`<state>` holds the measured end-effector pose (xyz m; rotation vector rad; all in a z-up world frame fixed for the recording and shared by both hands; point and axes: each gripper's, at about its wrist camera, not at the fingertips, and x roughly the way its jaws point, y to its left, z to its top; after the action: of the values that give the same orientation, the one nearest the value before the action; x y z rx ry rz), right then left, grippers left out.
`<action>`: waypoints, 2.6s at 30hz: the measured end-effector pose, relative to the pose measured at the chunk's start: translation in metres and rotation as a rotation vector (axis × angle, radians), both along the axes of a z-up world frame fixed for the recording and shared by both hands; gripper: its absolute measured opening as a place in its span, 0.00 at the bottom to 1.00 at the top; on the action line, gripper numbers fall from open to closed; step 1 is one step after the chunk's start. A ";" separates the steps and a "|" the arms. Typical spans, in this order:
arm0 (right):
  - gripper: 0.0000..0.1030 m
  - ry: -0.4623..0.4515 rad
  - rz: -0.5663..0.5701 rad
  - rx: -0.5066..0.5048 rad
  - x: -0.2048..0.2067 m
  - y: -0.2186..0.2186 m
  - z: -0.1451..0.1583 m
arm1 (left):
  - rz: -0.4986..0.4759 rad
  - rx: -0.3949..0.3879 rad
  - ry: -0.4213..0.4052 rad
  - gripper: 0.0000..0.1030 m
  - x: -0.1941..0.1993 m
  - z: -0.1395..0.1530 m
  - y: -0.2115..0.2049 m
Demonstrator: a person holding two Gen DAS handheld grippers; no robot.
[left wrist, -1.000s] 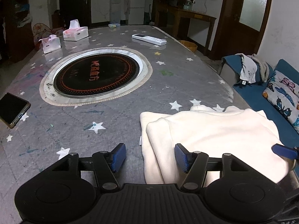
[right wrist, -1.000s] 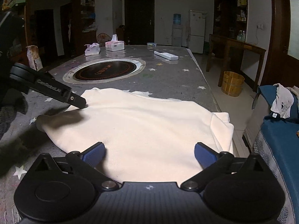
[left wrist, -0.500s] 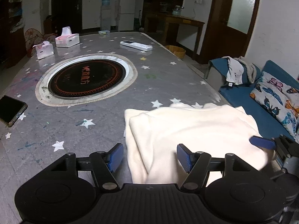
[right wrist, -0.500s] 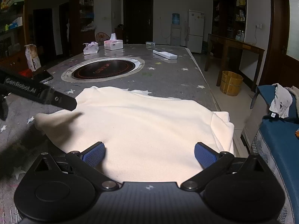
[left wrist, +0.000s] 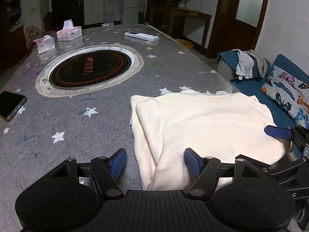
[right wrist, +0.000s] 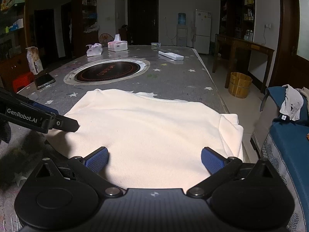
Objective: Fold clothes
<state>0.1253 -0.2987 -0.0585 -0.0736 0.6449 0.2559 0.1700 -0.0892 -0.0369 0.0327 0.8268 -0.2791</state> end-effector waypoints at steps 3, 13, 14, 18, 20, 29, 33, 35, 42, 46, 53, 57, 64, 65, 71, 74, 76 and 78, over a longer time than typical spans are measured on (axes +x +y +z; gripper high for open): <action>1.00 0.005 0.005 -0.002 -0.001 -0.001 0.002 | 0.004 -0.002 0.003 0.69 0.000 -0.001 0.002; 1.00 0.066 0.009 0.070 0.030 -0.011 0.021 | 0.009 -0.020 0.008 0.72 0.001 -0.004 0.009; 1.00 0.074 0.011 0.084 0.034 -0.012 0.021 | 0.009 -0.021 0.009 0.73 0.001 -0.004 0.009; 1.00 0.101 0.012 0.103 0.051 -0.012 0.017 | 0.008 -0.024 0.012 0.75 0.002 -0.005 0.011; 1.00 0.123 0.010 0.109 0.061 -0.013 0.013 | 0.006 -0.028 0.013 0.75 0.003 -0.005 0.012; 1.00 0.129 0.002 0.022 0.081 0.003 0.012 | 0.006 -0.029 0.010 0.78 0.004 -0.005 0.012; 1.00 0.120 0.052 -0.007 0.083 0.019 0.016 | 0.004 -0.032 0.010 0.78 0.004 -0.006 0.013; 1.00 0.126 0.069 -0.032 0.087 0.027 0.013 | 0.003 -0.034 0.010 0.78 0.004 -0.006 0.013; 1.00 0.132 0.037 -0.044 0.106 0.038 0.007 | 0.000 -0.037 0.007 0.78 0.003 -0.007 0.014; 1.00 0.117 0.057 -0.050 0.114 0.046 0.017 | -0.002 -0.039 0.005 0.79 0.003 -0.007 0.014; 1.00 0.143 0.074 -0.114 0.138 0.070 0.006 | -0.006 -0.042 0.006 0.79 0.004 -0.007 0.015; 1.00 0.140 0.060 -0.090 0.146 0.071 0.006 | -0.008 -0.042 0.006 0.79 0.004 -0.007 0.014; 1.00 0.080 0.041 -0.092 0.124 0.055 0.026 | -0.007 -0.044 0.008 0.79 0.004 -0.007 0.014; 1.00 0.072 0.036 -0.089 0.118 0.050 0.028 | -0.008 -0.045 0.008 0.79 0.004 -0.007 0.014; 1.00 0.053 -0.001 -0.076 0.075 0.021 0.031 | -0.010 -0.047 0.008 0.79 0.004 -0.007 0.016; 1.00 0.045 -0.020 -0.078 0.052 0.008 0.026 | -0.010 -0.047 0.008 0.79 0.004 -0.007 0.016; 1.00 0.058 -0.034 -0.093 0.043 0.003 0.016 | -0.011 -0.045 0.007 0.80 0.004 -0.007 0.016; 1.00 0.060 -0.041 -0.096 0.035 -0.002 0.008 | -0.012 -0.044 0.007 0.80 0.004 -0.007 0.015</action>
<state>0.1598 -0.3008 -0.0509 -0.1455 0.7174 0.1881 0.1735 -0.0738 -0.0443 -0.0050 0.8274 -0.3087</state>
